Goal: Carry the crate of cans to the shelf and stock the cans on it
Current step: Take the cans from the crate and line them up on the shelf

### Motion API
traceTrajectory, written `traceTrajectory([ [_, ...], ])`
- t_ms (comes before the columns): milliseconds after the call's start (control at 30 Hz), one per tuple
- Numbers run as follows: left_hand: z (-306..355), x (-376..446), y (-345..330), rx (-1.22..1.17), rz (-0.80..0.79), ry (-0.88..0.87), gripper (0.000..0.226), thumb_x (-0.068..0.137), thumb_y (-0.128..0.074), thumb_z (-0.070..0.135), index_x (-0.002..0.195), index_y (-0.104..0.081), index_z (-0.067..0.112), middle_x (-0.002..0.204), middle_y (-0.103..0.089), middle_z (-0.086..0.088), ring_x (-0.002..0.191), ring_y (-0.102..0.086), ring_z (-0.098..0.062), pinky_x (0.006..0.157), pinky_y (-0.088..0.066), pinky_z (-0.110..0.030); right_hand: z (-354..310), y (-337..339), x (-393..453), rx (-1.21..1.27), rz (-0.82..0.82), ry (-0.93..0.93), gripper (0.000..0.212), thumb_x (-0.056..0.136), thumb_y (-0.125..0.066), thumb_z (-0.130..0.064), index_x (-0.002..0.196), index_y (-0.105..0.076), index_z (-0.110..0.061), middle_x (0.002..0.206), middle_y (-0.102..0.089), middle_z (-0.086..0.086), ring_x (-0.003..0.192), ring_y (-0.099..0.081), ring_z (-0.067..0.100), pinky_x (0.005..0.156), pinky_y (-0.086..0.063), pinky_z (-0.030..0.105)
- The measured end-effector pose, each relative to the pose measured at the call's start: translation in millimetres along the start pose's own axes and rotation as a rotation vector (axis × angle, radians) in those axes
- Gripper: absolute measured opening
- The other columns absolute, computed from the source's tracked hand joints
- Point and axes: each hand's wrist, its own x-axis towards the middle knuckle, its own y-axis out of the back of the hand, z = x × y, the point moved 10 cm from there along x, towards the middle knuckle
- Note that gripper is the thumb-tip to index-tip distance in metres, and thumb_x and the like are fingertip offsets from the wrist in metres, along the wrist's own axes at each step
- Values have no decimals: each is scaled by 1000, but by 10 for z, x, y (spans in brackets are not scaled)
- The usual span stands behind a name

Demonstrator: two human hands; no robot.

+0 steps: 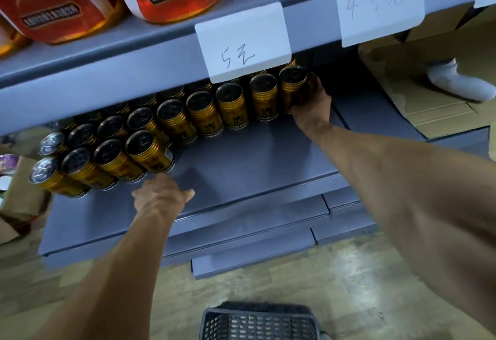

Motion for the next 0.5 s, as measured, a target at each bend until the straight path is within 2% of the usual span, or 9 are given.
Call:
traceTrajectory([
  [133,-29,5,-45,-16,12,-1,74,81,-69,57,131,-48,8,131,-56,-17,126,-50,-38,91,-49,-44,-2,-90,19,-32,-95,9,64,88,-68,-26,146,-39,-23,135,-60,4,125,-56,27,94,-37,23],
  [267,-22,6,-27,-39,16,0,73,81,-69,57,130,-49,8,132,-56,-17,128,-47,-39,91,-49,-44,3,-115,6,-52,-144,33,80,86,-69,-18,153,-27,-22,139,-58,5,127,-54,27,101,-39,27],
  [367,-18,-31,-21,-43,21,-4,71,82,-69,56,130,-49,7,132,-55,-18,128,-47,-39,93,-48,-45,201,26,-117,-20,-32,-28,74,81,-65,-1,148,-37,-13,141,-55,9,132,-49,28,110,-37,29],
  [500,-7,-78,-20,-42,30,-18,72,84,-67,56,132,-48,7,132,-54,-17,127,-47,-37,95,-46,-44,277,50,-333,28,63,-76,62,78,-61,5,137,-50,-10,132,-61,10,125,-55,28,107,-43,30],
])
